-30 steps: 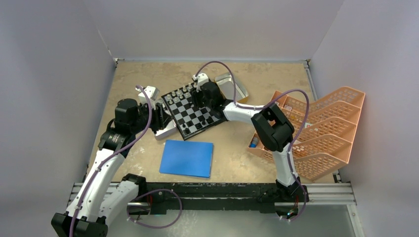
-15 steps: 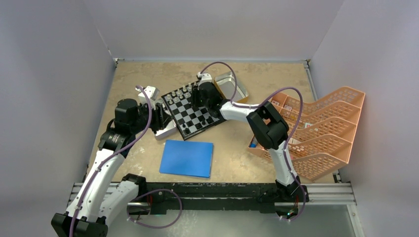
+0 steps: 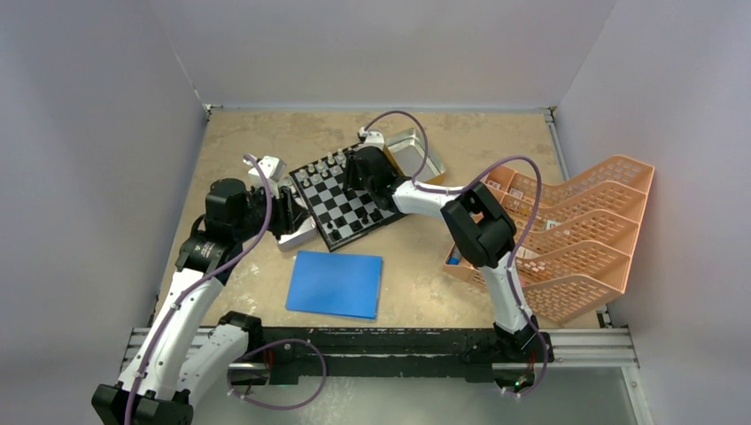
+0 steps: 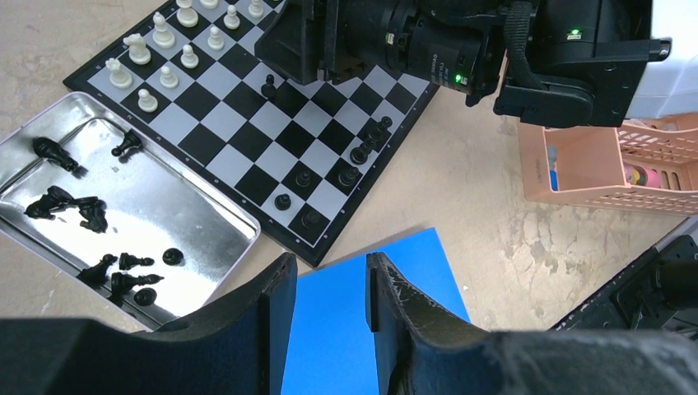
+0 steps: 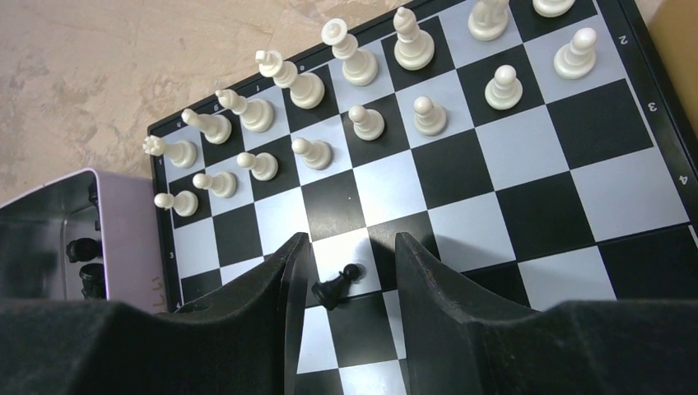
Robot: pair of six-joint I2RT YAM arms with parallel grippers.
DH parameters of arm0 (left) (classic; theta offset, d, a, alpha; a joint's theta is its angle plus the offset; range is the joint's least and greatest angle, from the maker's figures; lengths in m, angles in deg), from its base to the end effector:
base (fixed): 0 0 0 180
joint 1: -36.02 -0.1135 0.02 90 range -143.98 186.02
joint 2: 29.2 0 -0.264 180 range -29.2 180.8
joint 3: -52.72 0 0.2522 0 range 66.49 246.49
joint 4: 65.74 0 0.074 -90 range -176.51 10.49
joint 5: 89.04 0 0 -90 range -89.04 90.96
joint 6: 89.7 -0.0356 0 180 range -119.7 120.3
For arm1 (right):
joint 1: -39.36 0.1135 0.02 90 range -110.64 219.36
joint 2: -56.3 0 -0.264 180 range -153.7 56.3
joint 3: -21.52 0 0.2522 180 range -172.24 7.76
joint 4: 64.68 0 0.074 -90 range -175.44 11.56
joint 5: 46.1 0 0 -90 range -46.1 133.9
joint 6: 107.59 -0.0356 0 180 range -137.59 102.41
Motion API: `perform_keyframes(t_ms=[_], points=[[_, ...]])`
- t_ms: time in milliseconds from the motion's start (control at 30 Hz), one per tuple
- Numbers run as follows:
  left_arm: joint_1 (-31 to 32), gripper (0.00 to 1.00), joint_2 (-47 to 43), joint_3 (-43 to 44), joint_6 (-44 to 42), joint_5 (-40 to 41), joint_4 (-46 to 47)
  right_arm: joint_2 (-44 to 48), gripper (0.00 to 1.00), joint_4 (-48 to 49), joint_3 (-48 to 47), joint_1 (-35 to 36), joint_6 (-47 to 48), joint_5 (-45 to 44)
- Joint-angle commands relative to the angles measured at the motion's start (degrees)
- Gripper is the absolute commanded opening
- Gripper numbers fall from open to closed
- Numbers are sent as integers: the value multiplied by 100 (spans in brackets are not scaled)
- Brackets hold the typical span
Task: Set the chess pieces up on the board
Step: Pick up the chess piece from the chessboard.
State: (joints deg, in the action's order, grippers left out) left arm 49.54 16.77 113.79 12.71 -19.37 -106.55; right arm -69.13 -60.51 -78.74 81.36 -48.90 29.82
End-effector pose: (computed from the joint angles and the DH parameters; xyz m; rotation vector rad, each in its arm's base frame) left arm 0.1690 -0.0533 0.3224 0.2491 2.0338 -0.6428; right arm 0.3793 0.3299 0.1825 -0.0170 1.9754 0.6126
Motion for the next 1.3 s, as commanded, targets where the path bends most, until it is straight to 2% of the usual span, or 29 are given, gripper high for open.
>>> perform_keyframes(t_ms=[0, 400, 700, 1100, 1267], points=[[2, 36, -109, -2, -36, -144, 253, -58, 45, -96, -238, 146, -77, -400], [1, 36, -88, -10, -27, -258, 284, -310, 43, -387, -548, 367, -186, -685], [2, 36, -99, -28, -19, -318, 303, -486, 39, -797, -671, 482, -216, -1249], [2, 36, -110, -24, -45, -306, 297, -385, 28, -1162, -671, 625, 134, -1456], [2, 36, -73, -27, 26, -278, 262, -221, 23, -952, -361, 625, 257, -1470]])
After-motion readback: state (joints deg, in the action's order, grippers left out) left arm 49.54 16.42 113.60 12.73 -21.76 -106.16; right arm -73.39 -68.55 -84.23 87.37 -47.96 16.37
